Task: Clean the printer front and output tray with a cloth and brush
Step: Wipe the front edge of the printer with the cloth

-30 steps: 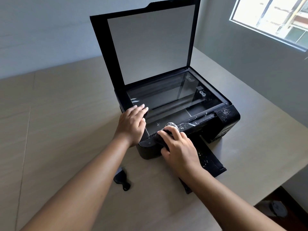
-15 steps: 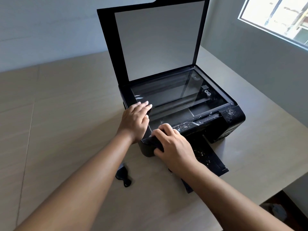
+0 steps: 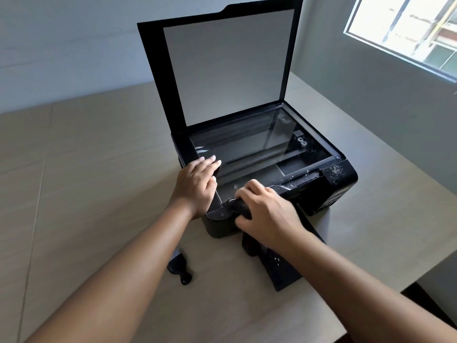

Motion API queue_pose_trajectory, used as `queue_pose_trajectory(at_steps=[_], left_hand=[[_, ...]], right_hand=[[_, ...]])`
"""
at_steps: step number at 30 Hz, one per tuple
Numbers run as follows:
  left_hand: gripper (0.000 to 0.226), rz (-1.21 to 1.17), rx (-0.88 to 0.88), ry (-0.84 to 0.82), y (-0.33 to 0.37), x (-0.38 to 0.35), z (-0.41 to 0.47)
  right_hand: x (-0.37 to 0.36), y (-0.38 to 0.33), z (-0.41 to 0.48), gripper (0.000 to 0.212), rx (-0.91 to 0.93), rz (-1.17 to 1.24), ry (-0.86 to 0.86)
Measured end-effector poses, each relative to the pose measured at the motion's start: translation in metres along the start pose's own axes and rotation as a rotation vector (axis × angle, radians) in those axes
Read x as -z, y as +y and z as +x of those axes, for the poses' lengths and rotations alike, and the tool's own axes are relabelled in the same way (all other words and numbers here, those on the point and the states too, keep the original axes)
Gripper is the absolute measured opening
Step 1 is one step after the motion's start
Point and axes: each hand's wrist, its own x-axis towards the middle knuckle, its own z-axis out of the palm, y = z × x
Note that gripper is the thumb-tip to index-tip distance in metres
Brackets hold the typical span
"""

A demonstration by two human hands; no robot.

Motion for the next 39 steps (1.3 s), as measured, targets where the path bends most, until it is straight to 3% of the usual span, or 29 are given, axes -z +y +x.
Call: queue_pose_trajectory(at_steps=[4, 12, 19, 22, 27, 31, 35, 39], left_hand=[[0.052, -0.001, -0.010, 0.014, -0.001, -0.001, 0.001], [0.054, 0.010, -0.001, 0.003, -0.001, -0.001, 0.001], [0.061, 0.012, -0.001, 0.011, 0.001, -0.001, 0.000], [0.064, 0.016, -0.002, 0.007, 0.000, 0.000, 0.000], [0.068, 0.066, -0.008, -0.031, 0.002, 0.001, 0.000], [0.069, 0.092, 0.007, -0.029, 0.003, 0.000, 0.000], [0.069, 0.088, 0.005, -0.023, 0.003, 0.001, 0.001], [0.069, 0.086, -0.002, -0.023, 0.002, 0.002, 0.000]], right_hand=[[0.014, 0.038, 0.006, 0.026, -0.150, -0.044, 0.016], [-0.002, -0.010, -0.002, 0.028, -0.004, 0.069, 0.021], [0.001, 0.044, -0.001, 0.027, -0.169, 0.062, 0.116], [-0.010, 0.028, -0.003, 0.025, -0.113, 0.095, 0.173], [-0.009, 0.031, -0.009, 0.037, 0.007, 0.111, 0.094], [-0.008, 0.051, -0.008, 0.031, -0.181, 0.153, 0.184], [-0.030, 0.027, -0.010, 0.032, -0.359, 0.269, 0.339], [-0.028, 0.037, -0.014, 0.037, -0.130, 0.225, 0.263]])
